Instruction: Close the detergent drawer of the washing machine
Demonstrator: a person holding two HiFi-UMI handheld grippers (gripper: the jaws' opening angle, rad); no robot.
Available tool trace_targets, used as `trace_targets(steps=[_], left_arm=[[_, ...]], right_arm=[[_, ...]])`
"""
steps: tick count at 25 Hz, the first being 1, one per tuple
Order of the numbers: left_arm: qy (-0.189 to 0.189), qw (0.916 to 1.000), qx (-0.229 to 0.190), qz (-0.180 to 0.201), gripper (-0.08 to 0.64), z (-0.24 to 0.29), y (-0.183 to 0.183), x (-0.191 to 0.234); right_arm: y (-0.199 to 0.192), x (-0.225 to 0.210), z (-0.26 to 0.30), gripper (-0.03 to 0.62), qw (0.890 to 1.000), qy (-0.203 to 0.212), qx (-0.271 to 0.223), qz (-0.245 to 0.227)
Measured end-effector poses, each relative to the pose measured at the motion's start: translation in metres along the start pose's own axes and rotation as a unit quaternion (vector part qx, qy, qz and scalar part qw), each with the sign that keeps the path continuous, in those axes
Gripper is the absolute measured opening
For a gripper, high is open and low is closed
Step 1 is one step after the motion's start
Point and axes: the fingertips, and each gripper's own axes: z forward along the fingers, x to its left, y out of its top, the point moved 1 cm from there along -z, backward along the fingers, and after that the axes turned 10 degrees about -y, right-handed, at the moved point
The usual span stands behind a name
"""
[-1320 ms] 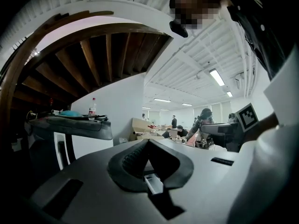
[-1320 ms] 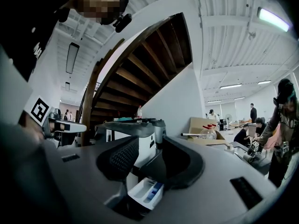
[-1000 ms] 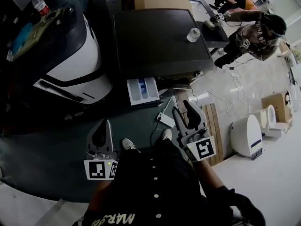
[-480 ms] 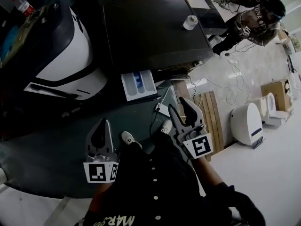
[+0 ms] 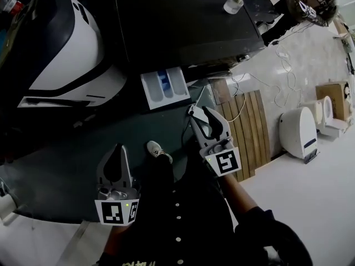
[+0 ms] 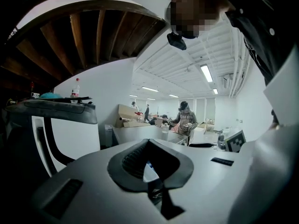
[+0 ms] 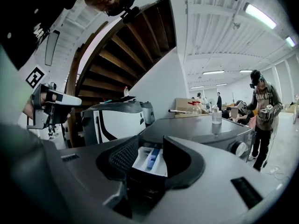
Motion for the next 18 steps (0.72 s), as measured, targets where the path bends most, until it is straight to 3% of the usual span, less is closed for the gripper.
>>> trace_targets(steps=[4,18], left_arm=[[-0.008,0.9998,0.009,0.013,0.014,-0.005,-0.007,-0.002],[-0.011,0.9993,0.036,0.006,0.014,-0.024,-0.028,0.002]], right_arm=[[-0.028,0.005,0.008,0.160,1.000,-0.007,0.010,0.009],[-0.122,0.021,0.025,0.160,0.996,-0.038,0.083,0.016]])
